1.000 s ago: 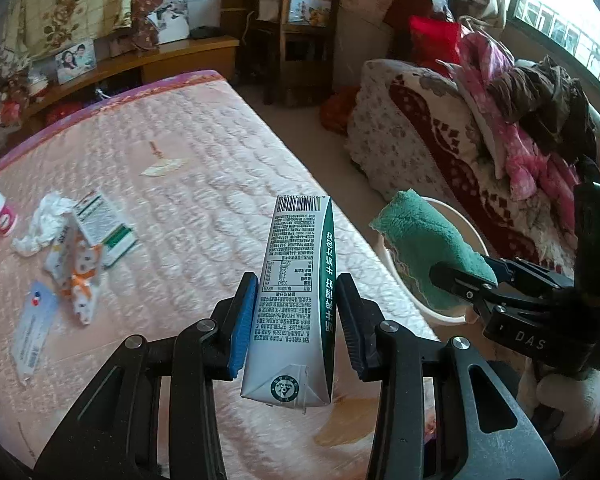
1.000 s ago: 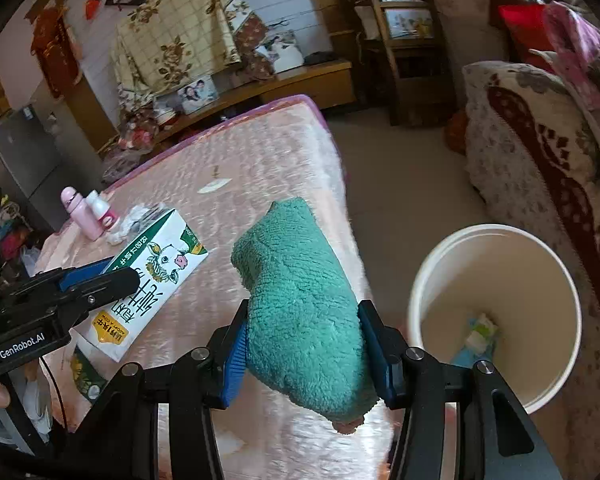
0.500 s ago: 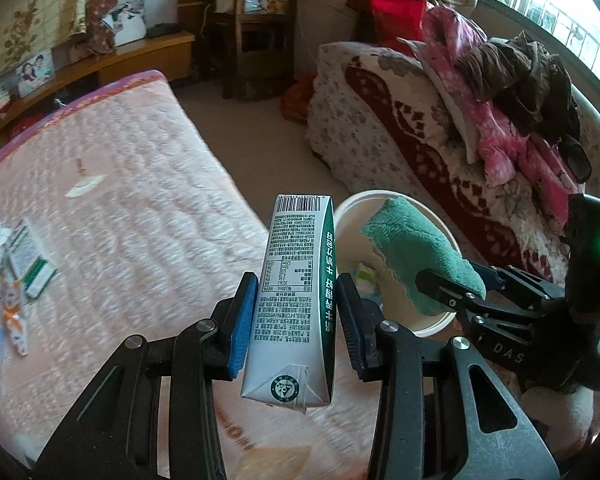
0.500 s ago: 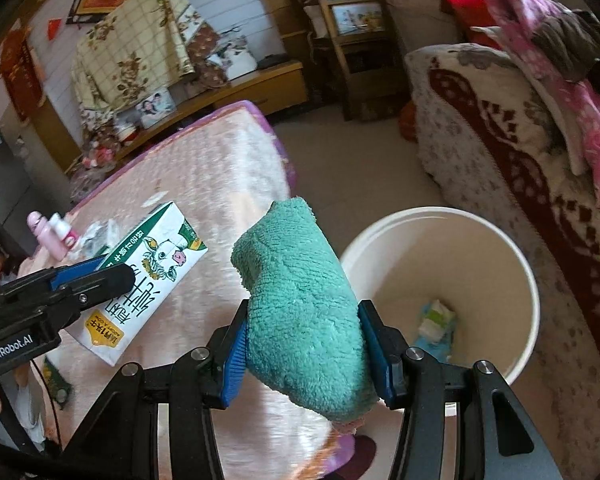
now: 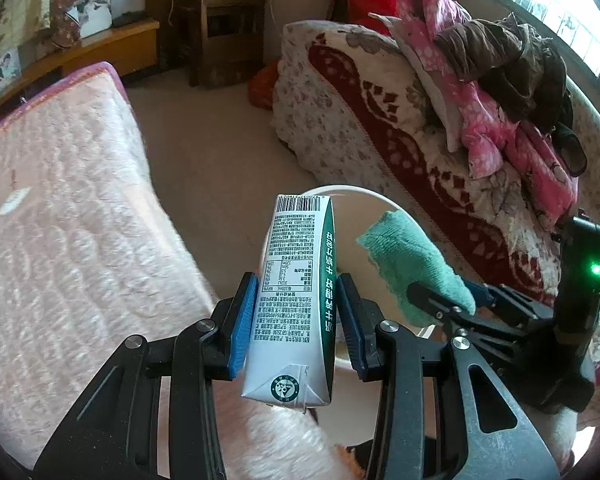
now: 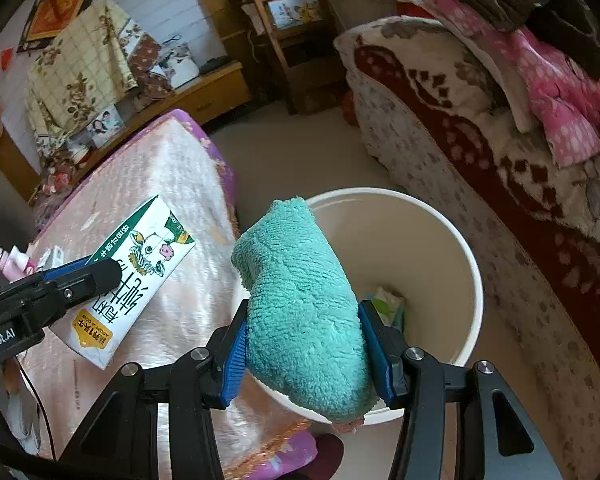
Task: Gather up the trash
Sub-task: 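Carry the towel and milk carton with both tools over the bucket, then open both tools to drop the towel and carton into the bucket, then move both open tools back toward the mattress trash, then grasp the green snack bag with right tool while left grasps white sponge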
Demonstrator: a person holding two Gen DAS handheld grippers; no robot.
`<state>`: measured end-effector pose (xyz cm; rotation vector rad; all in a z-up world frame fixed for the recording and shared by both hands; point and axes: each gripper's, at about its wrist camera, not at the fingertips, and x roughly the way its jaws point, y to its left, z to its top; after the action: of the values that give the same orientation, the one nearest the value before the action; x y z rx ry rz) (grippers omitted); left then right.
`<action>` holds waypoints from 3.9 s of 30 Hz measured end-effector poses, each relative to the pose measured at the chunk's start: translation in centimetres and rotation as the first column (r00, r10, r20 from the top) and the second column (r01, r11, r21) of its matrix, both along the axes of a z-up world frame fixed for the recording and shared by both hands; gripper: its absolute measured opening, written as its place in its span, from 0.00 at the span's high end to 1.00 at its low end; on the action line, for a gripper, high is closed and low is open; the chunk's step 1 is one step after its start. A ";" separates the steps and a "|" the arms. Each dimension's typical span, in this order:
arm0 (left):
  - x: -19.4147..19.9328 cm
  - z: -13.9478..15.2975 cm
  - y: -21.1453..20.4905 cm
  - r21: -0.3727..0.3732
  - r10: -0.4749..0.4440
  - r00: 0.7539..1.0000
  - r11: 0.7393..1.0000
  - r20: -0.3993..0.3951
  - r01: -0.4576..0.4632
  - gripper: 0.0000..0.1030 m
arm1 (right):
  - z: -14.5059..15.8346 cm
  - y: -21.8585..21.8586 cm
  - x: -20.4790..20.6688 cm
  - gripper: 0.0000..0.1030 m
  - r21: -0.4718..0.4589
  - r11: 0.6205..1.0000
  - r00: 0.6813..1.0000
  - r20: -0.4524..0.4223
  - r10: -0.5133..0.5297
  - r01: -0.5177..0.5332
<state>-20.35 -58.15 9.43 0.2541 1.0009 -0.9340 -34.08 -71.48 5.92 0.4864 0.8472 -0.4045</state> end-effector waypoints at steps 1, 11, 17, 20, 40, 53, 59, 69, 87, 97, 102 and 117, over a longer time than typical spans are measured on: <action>0.0 -0.1 -0.3 0.001 -0.002 1.000 1.000 -0.004 0.002 0.63 | -0.2 -0.2 0.0 0.52 0.001 1.000 1.000 -0.005 -0.006 0.006; 0.0 -2.1 -2.3 0.008 -0.008 0.999 1.000 -0.033 0.008 0.63 | -1.9 -1.9 0.0 0.52 0.022 0.999 0.999 -0.027 -0.031 0.031; 0.3 -2.5 -2.8 -0.020 -0.008 0.998 1.000 -0.061 0.007 0.62 | -2.5 -2.6 0.3 0.50 0.022 0.999 0.998 -0.039 -0.045 0.046; 0.5 -2.7 -2.9 -0.034 -0.019 0.995 0.999 -0.093 0.016 0.52 | -2.6 -3.2 0.2 0.43 0.009 0.996 0.995 -0.046 -0.083 0.083; 0.4 -0.6 1.3 -0.020 0.062 0.998 0.998 -0.005 -0.062 0.39 | -2.3 -0.6 0.4 0.26 0.019 0.999 0.998 -0.039 -0.045 0.046; 1.2 1.6 6.8 -0.026 0.156 0.985 0.988 0.068 -0.155 0.39 | 0.5 3.4 1.7 0.26 -0.045 0.999 1.000 -0.022 0.009 -0.010; 1.7 2.4 10.2 -0.019 0.213 0.971 0.977 0.110 -0.212 0.39 | 1.8 5.9 2.6 0.26 -0.075 0.996 0.999 -0.014 0.047 -0.048; 2.9 3.6 16.4 -0.038 0.297 0.945 0.955 0.135 -0.295 0.39 | 3.9 11.1 4.8 0.26 -0.114 0.986 0.992 0.010 0.124 -0.122; 4.7 3.6 26.5 -0.037 0.415 0.898 0.909 0.148 -0.414 0.39 | 4.5 18.9 8.8 0.26 -0.136 0.958 0.967 0.004 0.256 -0.253; 6.6 2.3 33.6 -0.012 0.452 0.885 0.891 0.111 -0.454 0.39 | 3.7 22.6 10.7 0.26 -0.120 0.933 0.940 -0.020 0.341 -0.340; 7.6 1.5 37.1 0.043 0.482 0.866 0.870 0.131 -0.491 0.39 | 2.9 25.3 11.4 0.26 -0.088 0.904 0.909 -0.033 0.416 -0.418; 10.9 -1.5 43.8 0.132 0.550 0.827 0.817 0.113 -0.561 0.39 | 0.8 36.8 11.8 0.25 0.057 0.654 0.655 -0.004 0.756 -0.754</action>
<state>-9.41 -14.32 7.88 0.1124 1.0083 -0.3037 -22.28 -34.67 6.75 0.1313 1.0107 0.3998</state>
